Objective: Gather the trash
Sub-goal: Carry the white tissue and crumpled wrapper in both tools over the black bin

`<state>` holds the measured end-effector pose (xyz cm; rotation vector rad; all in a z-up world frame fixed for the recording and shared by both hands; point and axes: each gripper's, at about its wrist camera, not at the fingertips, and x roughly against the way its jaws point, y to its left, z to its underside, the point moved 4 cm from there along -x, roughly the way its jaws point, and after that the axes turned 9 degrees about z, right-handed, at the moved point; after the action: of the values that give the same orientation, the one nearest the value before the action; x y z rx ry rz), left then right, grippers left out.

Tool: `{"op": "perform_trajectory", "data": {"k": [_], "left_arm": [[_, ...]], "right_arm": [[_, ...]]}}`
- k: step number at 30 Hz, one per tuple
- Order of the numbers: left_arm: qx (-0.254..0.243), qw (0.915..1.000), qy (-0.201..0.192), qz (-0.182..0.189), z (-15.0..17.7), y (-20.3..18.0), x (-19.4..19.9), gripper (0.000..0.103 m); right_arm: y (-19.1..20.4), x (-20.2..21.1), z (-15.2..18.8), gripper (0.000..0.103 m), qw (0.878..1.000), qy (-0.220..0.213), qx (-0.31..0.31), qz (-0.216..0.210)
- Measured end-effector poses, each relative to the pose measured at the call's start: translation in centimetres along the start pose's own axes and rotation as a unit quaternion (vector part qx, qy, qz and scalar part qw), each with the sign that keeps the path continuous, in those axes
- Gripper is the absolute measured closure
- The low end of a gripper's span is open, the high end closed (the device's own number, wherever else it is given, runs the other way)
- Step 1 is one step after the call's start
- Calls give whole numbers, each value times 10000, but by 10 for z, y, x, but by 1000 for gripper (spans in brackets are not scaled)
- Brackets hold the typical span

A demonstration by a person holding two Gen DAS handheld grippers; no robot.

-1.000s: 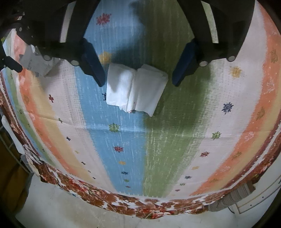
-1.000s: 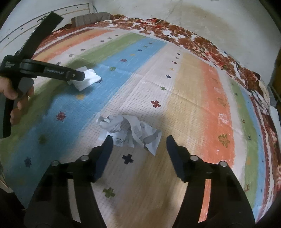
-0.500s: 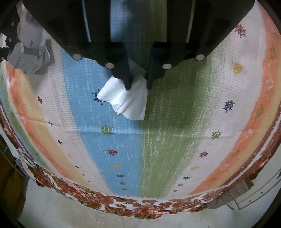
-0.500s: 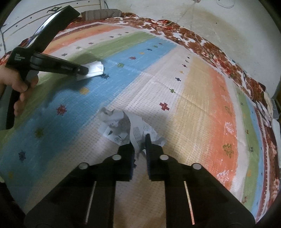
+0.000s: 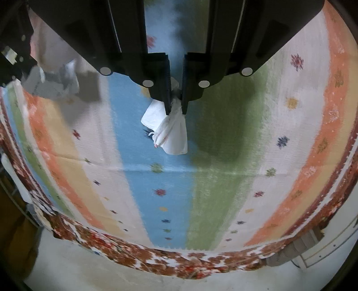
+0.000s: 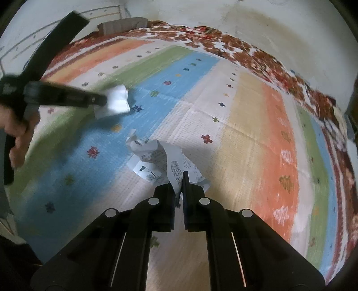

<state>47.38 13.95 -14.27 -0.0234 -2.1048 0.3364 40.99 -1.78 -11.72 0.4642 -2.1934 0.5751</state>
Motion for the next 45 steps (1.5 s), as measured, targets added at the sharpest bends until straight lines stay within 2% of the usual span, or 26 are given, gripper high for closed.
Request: {"op": "perform_trajectory", "data": {"k": [7, 10, 13, 18, 23, 34, 38, 45], "left_arm": [[64, 9999, 128, -23, 10, -13, 28, 96], [239, 9997, -18, -41, 14, -14, 48, 96], [671, 9975, -213, 100, 22, -13, 69, 96], [685, 9972, -282, 123, 41, -24, 90, 97], [1081, 9928, -348, 394, 60, -25, 118, 97], [874, 9952, -222, 380, 96, -49, 150, 97], [961, 9937, -250, 512, 104, -53, 164, 97], [806, 9931, -420, 745, 123, -71, 198, 96]], "right_arm": [[-5, 29, 5, 98, 9996, 63, -252, -112], [-10, 43, 11, 98, 9981, 119, -531, -281], [-11, 57, 15, 98, 9967, 146, -670, -435], [-9, 82, 20, 98, 9957, 63, -817, -441], [-8, 108, 27, 98, 9918, 4, -1102, -645], [-19, 172, 54, 98, 9869, -209, -1425, -729], [-20, 188, 62, 98, 9879, -279, -1385, -639], [-14, 213, 82, 98, 9872, -326, -1420, -651]]}}
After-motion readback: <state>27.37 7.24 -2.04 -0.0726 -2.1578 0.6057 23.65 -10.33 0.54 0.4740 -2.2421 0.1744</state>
